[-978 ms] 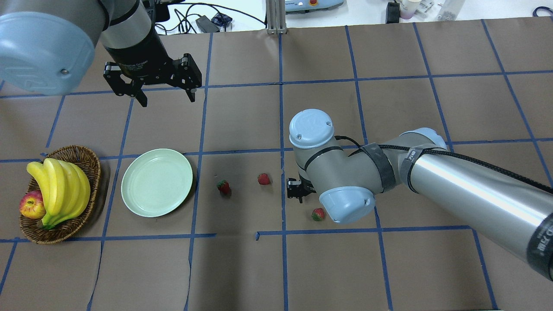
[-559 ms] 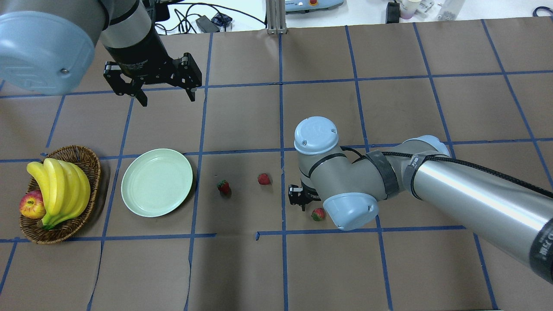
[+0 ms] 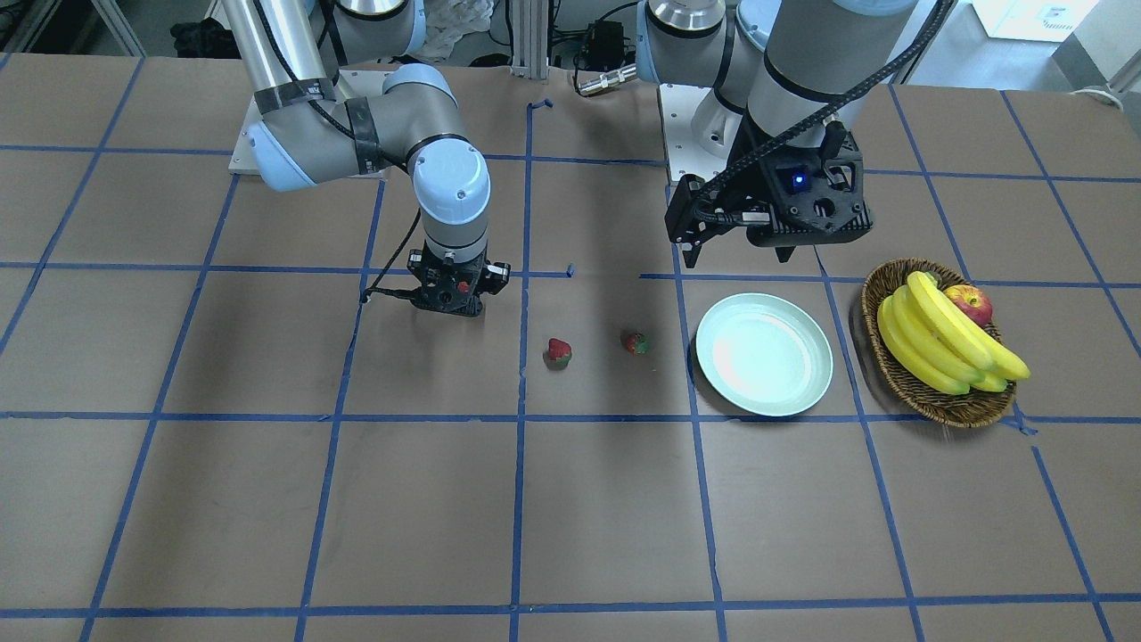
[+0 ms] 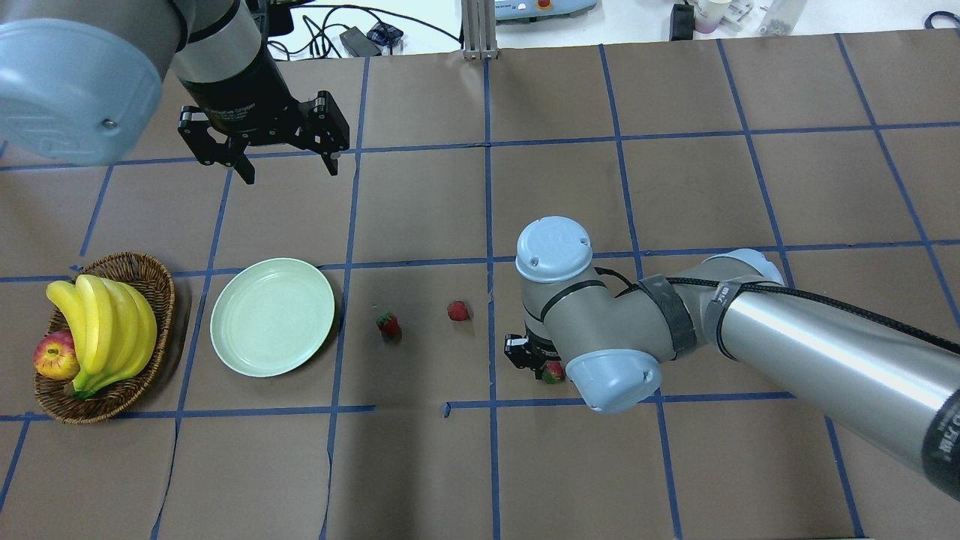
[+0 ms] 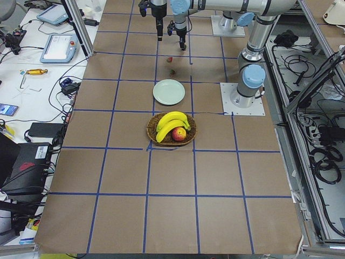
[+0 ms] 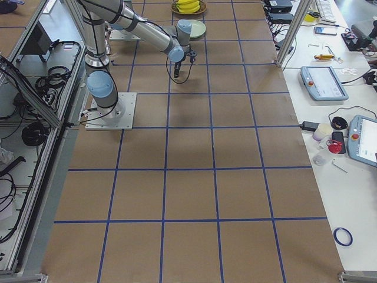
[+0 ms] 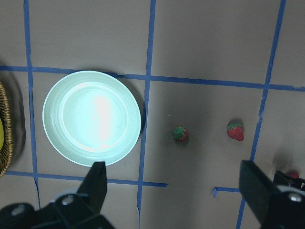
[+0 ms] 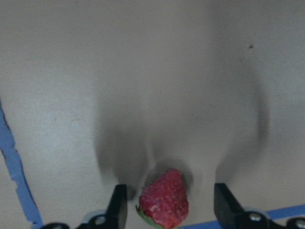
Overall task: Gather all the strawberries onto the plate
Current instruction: 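Move the right gripper back and grasp the remaining strawberry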
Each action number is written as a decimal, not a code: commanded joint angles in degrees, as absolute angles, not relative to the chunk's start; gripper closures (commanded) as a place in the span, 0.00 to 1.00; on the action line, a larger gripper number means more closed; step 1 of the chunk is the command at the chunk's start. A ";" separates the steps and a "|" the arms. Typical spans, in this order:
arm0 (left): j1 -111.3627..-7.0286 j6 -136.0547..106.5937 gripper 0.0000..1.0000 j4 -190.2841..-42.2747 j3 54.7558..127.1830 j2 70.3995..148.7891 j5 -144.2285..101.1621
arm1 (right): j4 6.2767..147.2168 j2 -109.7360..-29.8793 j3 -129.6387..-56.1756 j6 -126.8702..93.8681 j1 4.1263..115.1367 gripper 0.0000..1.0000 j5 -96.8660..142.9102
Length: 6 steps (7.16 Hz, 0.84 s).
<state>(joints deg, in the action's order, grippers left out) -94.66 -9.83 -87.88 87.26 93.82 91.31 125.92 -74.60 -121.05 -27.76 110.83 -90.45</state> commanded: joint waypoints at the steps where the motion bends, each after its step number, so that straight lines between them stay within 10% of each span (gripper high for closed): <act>1: -94.66 -9.84 0.00 -87.89 87.28 93.95 91.32 | 125.77 -74.71 -120.24 -27.69 110.74 1.00 -90.44; 6: -94.66 -9.84 0.00 -87.89 87.10 93.69 91.32 | 131.91 -72.29 -110.24 -34.80 117.05 1.00 -74.09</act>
